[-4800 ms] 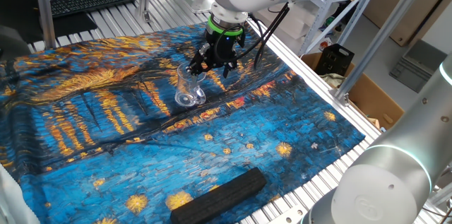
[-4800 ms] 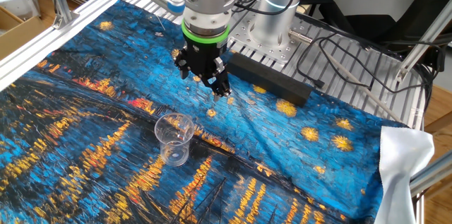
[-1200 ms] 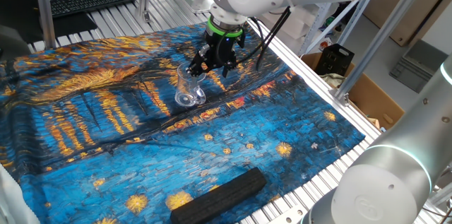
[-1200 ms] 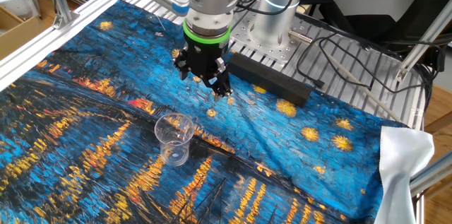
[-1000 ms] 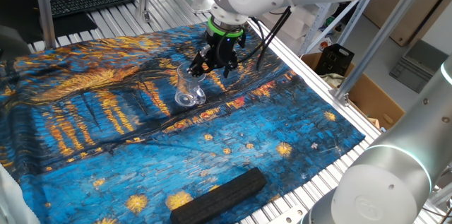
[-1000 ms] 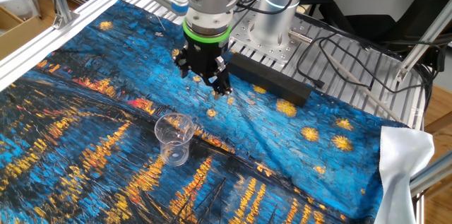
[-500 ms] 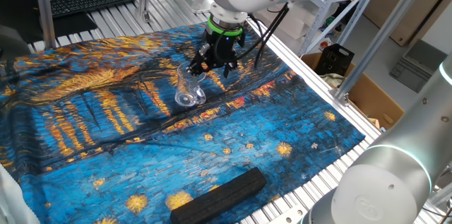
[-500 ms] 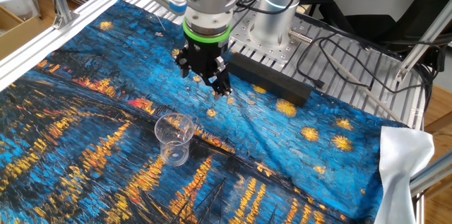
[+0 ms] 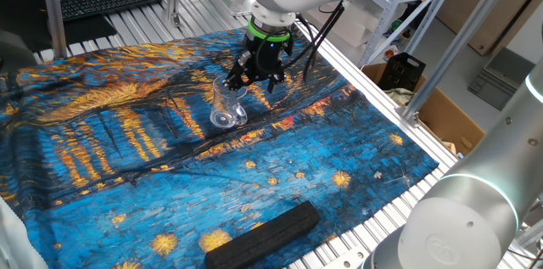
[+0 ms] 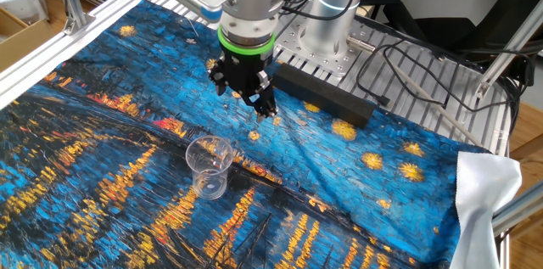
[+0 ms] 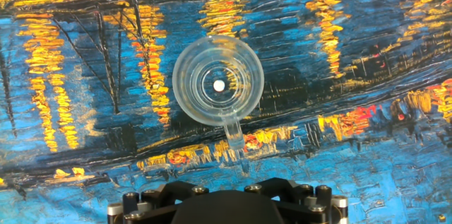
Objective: Pick up the cup
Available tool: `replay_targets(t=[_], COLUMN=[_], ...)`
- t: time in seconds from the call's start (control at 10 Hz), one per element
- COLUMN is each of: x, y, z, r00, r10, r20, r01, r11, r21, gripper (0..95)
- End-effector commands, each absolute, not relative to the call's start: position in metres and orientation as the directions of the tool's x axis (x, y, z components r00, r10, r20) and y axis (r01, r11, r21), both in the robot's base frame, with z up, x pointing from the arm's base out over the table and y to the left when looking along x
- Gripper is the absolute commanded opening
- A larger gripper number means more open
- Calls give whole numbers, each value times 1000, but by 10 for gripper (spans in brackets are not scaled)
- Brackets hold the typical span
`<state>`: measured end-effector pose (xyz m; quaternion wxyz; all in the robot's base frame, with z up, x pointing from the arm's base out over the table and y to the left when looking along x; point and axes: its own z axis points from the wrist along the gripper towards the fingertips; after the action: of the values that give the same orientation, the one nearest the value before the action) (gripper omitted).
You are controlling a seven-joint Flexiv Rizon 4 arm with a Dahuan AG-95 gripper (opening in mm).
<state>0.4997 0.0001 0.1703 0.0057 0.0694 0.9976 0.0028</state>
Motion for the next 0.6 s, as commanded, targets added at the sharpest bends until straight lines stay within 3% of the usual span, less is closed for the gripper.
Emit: replay_targets(t=[0.1,0.6], x=[500,500], y=[0,0], z=[170,170], r00=[-991,-990], r10=[137,139], r20=[-10,-14], r01=[136,139], r11=[991,990], r21=[9,9], gripper=[760,760])
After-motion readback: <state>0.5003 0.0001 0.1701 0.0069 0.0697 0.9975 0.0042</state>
